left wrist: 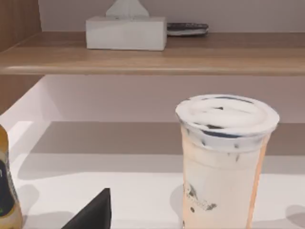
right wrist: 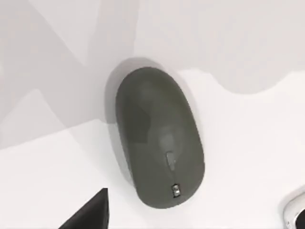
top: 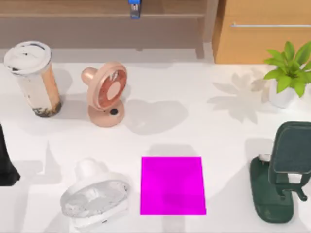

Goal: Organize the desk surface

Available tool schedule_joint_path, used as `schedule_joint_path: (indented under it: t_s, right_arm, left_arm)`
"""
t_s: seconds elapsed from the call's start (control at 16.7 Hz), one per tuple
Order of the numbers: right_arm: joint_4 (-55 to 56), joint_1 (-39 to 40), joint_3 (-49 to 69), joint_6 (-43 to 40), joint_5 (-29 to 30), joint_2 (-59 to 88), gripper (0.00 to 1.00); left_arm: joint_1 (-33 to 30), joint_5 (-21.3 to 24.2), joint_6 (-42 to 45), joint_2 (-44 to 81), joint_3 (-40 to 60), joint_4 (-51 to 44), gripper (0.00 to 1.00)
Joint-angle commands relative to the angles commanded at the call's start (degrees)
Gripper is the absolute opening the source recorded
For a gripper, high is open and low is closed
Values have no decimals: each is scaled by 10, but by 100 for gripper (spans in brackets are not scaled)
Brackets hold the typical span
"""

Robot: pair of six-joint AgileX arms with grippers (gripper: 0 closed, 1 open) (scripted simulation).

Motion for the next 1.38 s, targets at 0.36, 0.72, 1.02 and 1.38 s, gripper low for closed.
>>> schedule_joint_path:
  t_s: [0.36, 0.72, 1.02, 1.38]
  right_arm:
    - [-112, -37, 107, -158, 1, 152, 100]
    - [-119, -37, 113, -169, 0, 161, 100]
    - [-52, -38, 75, -167, 1, 192, 100]
    - [98, -38, -7, -166, 1, 258, 100]
  left_arm:
    - [0, 0, 0, 0, 0, 0, 100]
    - [0, 0, 0, 0, 0, 0, 100]
    - [0, 0, 0, 0, 0, 0, 100]
    - [0, 0, 0, 0, 0, 0, 100]
